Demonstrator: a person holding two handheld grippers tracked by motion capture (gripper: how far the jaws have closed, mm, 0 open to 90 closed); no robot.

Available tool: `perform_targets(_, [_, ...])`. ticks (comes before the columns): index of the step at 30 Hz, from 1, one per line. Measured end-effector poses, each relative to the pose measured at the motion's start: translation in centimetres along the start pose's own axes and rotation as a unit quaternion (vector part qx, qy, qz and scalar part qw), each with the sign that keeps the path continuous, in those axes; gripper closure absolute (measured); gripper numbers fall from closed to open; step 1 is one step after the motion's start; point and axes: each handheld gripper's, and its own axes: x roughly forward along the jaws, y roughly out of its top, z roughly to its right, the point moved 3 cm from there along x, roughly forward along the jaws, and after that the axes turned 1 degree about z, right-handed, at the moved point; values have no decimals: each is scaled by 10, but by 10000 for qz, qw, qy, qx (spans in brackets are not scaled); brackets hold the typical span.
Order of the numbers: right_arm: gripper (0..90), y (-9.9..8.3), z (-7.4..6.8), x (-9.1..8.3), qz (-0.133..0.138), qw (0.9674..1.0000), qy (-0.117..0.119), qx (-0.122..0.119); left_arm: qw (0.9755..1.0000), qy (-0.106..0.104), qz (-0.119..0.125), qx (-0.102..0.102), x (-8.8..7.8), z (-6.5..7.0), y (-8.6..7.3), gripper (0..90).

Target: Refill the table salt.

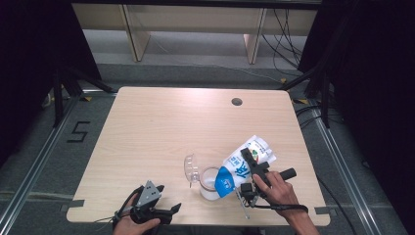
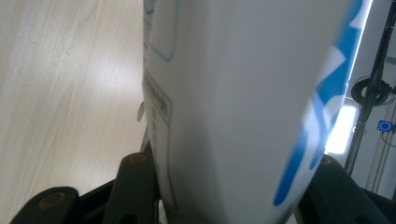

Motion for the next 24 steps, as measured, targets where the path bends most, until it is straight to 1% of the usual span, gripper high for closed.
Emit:
perform_targets(1, [571,0,0,0,8,10000,-1,-6,10000,-19,12,-5,0,0,0,158])
perform_targets(2, [572,0,-2,-1,-72,9999,72,60,10000,18,-50,56,0,-1,0,158])
perform_targets(3, [574,-1,-3,-1,-123,9998,89,131,10000,16,-45,49,0,-1,0,158])
perform_targets(5, [574,-1,-2,-1,-91,9999,71,34,10000,7,-9,11,0,0,0,158])
perform_targets(6, [574,0,-2,-2,-132,9998,117,7,10000,16,-44,49,0,-1,0,158])
perform_targets(7, [574,0,0,-1,-95,9999,49,-25,10000,17,-44,45,0,-1,0,158])
perform_targets(8, [575,0,0,-1,-80,9999,33,-53,10000,1,7,-10,0,0,0,158])
perform_targets(9, [574,0,1,-1,-67,10000,8,-67,10000,3,-8,2,0,0,0,158])
perform_targets(10, [575,1,2,0,-3,9999,-33,-147,10000,14,-37,41,0,-1,0,158])
perform_targets(11, [575,0,0,0,-22,10000,-4,-22,10000,-7,16,-27,0,0,0,158])
perform_targets(12, [576,-1,-3,-1,-119,9999,104,33,10000,-19,44,-57,1,1,0,158])
perform_targets(14, [578,-1,-2,-1,-126,9999,96,-15,10000,-22,44,-59,1,1,0,158])
perform_targets(15, [579,0,-1,-2,-130,9998,97,-77,10000,-19,42,-61,1,1,0,158])
perform_targets(16, [580,0,-3,-2,-112,9999,95,20,10000,-20,42,-59,1,1,0,158])
perform_targets(17, [581,0,-3,-2,-112,9999,94,26,10000,-19,43,-59,1,1,0,158])
perform_targets(18, [581,0,-4,-1,-80,9999,90,103,10000,-20,44,-60,1,1,0,158])
perform_targets(19, [582,0,-2,-2,-116,9999,92,25,10000,-17,40,-60,1,1,0,158])
perform_targets(24, [585,-1,-2,-2,-114,9999,93,41,10000,-19,45,-60,1,1,0,158])
